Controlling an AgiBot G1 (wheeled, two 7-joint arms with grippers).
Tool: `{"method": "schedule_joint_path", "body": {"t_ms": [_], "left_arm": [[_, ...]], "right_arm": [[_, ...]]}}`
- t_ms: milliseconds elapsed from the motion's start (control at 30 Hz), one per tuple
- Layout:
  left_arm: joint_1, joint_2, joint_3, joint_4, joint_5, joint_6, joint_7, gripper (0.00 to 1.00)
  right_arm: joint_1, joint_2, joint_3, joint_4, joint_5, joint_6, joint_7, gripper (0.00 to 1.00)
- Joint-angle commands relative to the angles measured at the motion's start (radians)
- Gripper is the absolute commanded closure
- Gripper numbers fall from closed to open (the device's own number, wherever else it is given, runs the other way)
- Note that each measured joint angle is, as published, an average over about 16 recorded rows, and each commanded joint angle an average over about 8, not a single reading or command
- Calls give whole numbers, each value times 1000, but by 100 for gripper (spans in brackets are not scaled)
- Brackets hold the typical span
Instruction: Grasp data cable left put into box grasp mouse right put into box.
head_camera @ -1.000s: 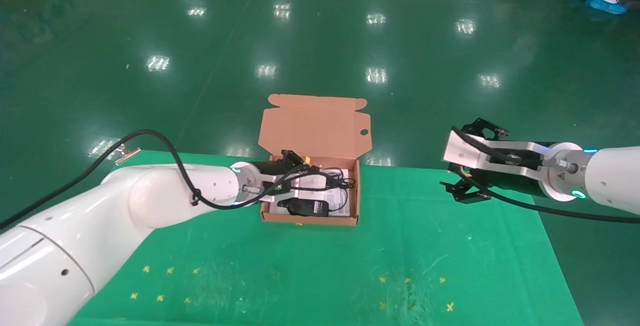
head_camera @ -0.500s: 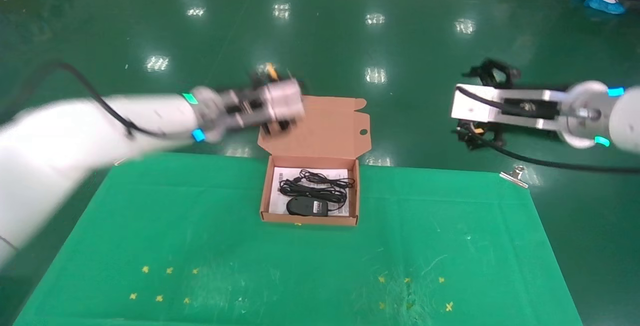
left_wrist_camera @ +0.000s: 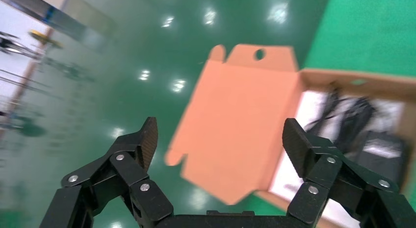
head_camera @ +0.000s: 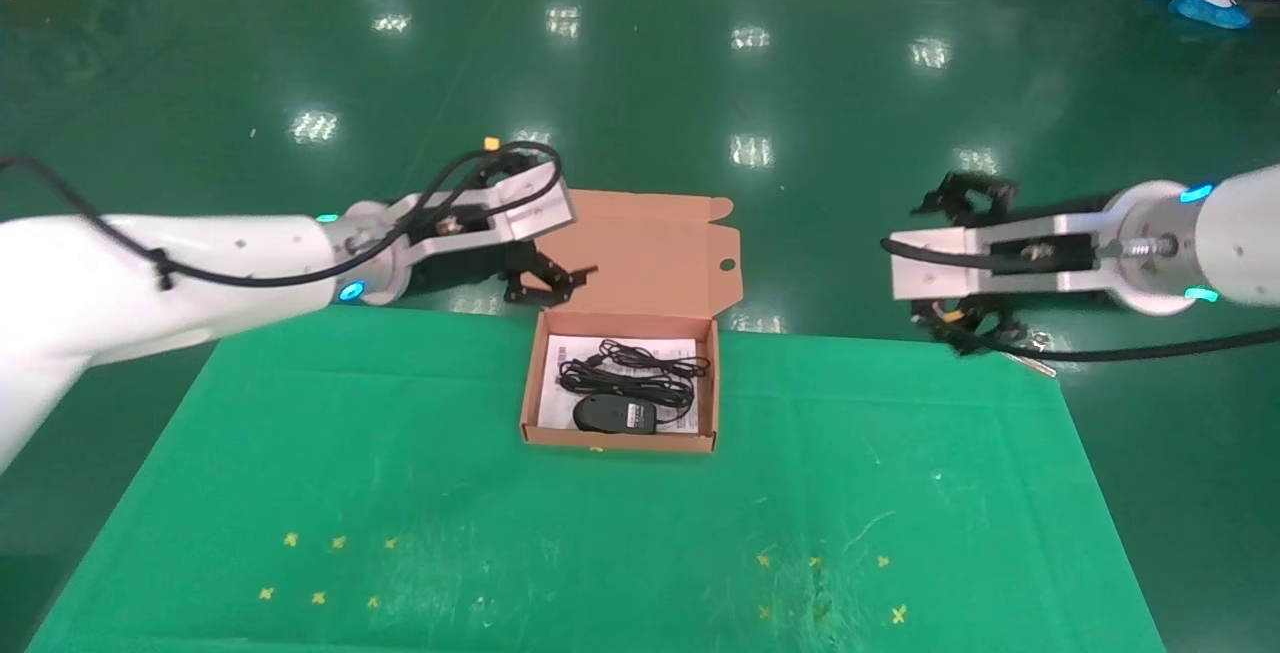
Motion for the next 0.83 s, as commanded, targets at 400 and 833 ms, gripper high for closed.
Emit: {"method": "schedule_joint_path", "body": {"t_ms": [400,833], "left_arm": [[135,-138,-165,-117,-218,222,-30,0],[254,-260,-312,-222,-412,420,-56,0]], "right_arm": [[-221,30,296,-10,267,-176,-84,0],[-426,59,568,-20,511,-327,-154,0]]}}
